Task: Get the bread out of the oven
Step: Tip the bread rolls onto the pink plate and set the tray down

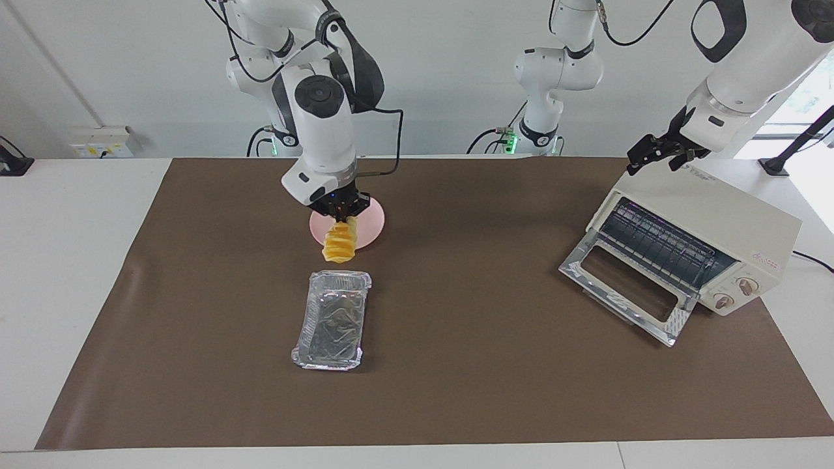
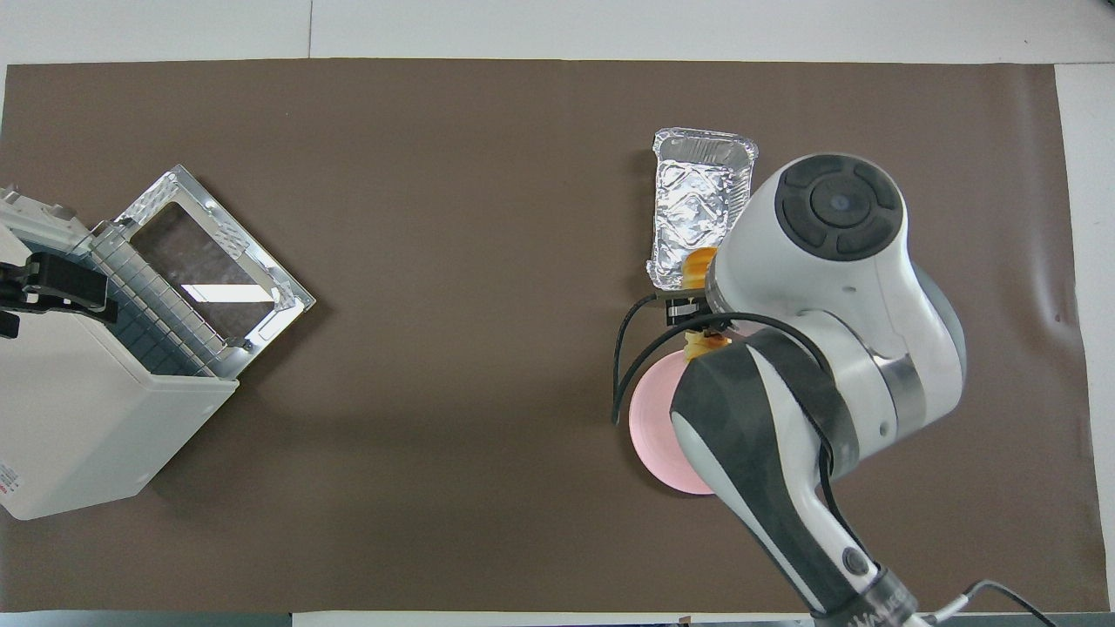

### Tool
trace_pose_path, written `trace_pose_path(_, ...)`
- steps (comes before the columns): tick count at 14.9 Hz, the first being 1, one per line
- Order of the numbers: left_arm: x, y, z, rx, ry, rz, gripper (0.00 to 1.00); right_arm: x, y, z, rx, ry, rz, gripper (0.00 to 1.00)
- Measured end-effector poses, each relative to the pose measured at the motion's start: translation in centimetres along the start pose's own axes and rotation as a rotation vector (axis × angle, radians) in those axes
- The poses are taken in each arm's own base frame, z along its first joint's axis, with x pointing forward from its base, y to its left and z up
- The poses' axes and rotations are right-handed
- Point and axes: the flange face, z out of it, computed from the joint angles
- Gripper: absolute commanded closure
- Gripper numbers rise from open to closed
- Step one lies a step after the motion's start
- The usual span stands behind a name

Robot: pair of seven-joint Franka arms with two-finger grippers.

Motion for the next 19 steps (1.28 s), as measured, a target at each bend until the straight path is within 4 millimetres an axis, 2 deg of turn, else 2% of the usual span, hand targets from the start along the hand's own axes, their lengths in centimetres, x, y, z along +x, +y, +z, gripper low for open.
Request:
trace_pose_path(2,0.0,0.0,0.0,0.0,0.0,0.0,0.0,-3.8,0.6,1.6,0.013,0.03,-0.004,1.0)
trace_pose_path(4,0.0,0.0,0.0,0.0,0.0,0.0,0.0,-7.1,1.0,4.8,0.027,0.068,-0.023,1.0)
trace_pose_path(6,0.0,0.0,0.0,0.0,0.0,0.0,0.0,-9.2,1.5,8.2,0.036,0.092,-0.031,1.0)
trace_pose_path(11,0.0,0.0,0.0,0.0,0.0,0.0,0.0,-9.9,1.9,13.4,0.056,0.127,-0.027,1.0)
trace_pose_path(13,0.0,0.0,0.0,0.0,0.0,0.0,0.0,-10.2,0.9,14.9,0.057,0.121,-0.016,1.0)
trace_pose_path(16,0.0,0.0,0.0,0.0,0.0,0.0,0.0,-10.7,-0.6,16.0,0.055,0.114,-0.022,1.0)
trace_pose_path(17,0.0,0.0,0.0,0.0,0.0,0.0,0.0,-10.8,-0.7,16.0,0.054,0.113,-0.024,0.59)
trace_pose_path(18,0.0,0.0,0.0,0.0,0.0,0.0,0.0,-10.8,-0.7,16.0,0.055,0.113,-0.024,0.01)
trace_pose_path(19,0.0,0.0,0.0,0.0,0.0,0.0,0.0,-10.7,-0.7,16.0,0.055,0.113,-0.023,0.0)
